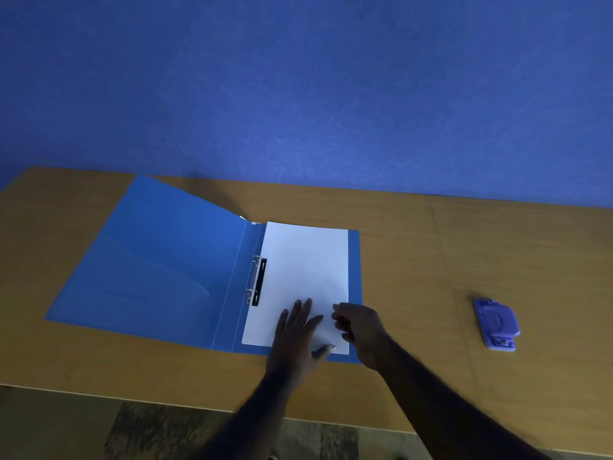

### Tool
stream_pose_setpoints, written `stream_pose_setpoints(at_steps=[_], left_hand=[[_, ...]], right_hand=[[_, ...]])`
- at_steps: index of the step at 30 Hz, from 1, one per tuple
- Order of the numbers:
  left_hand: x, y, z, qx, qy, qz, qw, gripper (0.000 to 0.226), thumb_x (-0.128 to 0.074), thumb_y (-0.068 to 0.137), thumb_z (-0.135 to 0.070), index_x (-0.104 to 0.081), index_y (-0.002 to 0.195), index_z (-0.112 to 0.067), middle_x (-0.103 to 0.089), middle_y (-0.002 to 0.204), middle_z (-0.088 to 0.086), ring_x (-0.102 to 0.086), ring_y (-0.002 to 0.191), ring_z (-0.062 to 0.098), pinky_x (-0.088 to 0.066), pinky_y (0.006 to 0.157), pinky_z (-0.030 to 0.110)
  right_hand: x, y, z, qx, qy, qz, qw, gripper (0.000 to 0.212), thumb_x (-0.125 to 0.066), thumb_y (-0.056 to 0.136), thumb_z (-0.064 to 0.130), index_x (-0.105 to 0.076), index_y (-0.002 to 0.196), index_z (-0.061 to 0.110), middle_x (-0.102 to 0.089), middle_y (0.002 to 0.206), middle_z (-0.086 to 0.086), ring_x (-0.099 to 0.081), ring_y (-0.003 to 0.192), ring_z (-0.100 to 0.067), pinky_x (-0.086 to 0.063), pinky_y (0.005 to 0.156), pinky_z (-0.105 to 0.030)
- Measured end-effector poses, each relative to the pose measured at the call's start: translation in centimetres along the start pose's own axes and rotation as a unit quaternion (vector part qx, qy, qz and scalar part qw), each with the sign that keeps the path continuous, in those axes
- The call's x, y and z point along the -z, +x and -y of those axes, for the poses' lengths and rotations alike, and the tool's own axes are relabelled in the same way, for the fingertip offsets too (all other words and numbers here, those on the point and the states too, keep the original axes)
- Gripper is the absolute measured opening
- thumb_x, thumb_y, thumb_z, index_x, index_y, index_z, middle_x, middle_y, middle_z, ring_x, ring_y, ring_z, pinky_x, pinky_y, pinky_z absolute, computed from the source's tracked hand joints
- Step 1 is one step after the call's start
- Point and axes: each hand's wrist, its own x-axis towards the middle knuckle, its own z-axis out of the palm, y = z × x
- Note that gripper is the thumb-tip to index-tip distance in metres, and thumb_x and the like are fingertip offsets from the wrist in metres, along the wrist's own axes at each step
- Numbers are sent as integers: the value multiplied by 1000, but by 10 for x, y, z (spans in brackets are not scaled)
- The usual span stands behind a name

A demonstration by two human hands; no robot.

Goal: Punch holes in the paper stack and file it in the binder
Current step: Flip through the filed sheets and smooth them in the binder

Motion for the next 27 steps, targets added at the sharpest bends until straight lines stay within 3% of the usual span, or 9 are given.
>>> stream_pose_setpoints(at_steps=[4,7,9,12,14,16,21,24,27], left_hand=[[-2,3,1,4,12,-11,1000,61,-61,83,-55,-53,134,-23,-30,156,4,-23,146,23,-24,118,47],[-3,2,4,0,2,-21,1000,62,-62,82,-55,-53,134,-24,-30,156,3,-22,146,22,-27,116,49],[-2,1,5,-1,-7,-10,1000,68,-60,80,-61,-50,137,-24,-26,158,2,-17,148,19,-22,119,46],[1,-1,5,-9,-9,8,1000,82,-60,75,-68,-43,142,-24,-17,160,1,-9,149,18,-14,121,45],[3,-2,4,-11,-3,28,1000,88,-61,74,-69,-36,146,-23,-10,160,0,-3,149,18,-8,122,43],[5,-1,3,-12,-8,26,1000,88,-63,75,-66,-36,146,-22,-12,159,0,-5,149,20,-8,121,44],[6,-2,7,-34,-55,-13,998,58,-68,85,-34,-49,138,-21,-38,152,4,-26,145,25,-23,118,51],[11,-6,10,-67,-81,-58,993,44,-71,82,-32,-63,123,-21,-55,139,2,-45,134,23,-36,111,43],[19,-10,8,-95,-77,-108,987,27,-69,83,-36,-73,105,-20,-69,116,-2,-63,110,15,-52,93,29]], right_hand=[[0,-1,-6,68,-146,-82,984,43,-67,89,24,-53,127,8,-63,115,-8,-60,97,-19,-49,69,-26],[-2,-5,-10,70,-173,-116,976,52,-68,88,28,-48,133,11,-60,124,-9,-60,104,-23,-54,77,-32],[-4,-7,-11,62,-168,-113,977,52,-69,87,28,-48,132,12,-61,123,-8,-61,101,-22,-52,70,-28],[-3,-3,-12,43,-116,-96,988,40,-71,86,25,-52,120,15,-61,110,-8,-60,94,-21,-48,64,-26],[-2,0,-11,37,-104,-79,991,21,-70,84,20,-53,93,13,-55,84,-11,-52,71,-19,-40,58,-25],[-1,2,-10,20,-84,-68,994,21,-70,83,14,-53,74,6,-51,78,-15,-46,68,-22,-36,62,-33],[0,-2,-6,9,-47,-56,997,7,-67,88,13,-65,85,7,-67,91,-12,-59,81,-25,-44,64,-34],[0,-2,-7,32,-64,-61,996,16,-62,92,15,-60,77,10,-61,79,-6,-54,69,-19,-39,57,-28],[0,2,-9,36,-70,-58,995,23,-59,93,14,-59,71,8,-58,72,-7,-49,65,-20,-36,58,-31]])
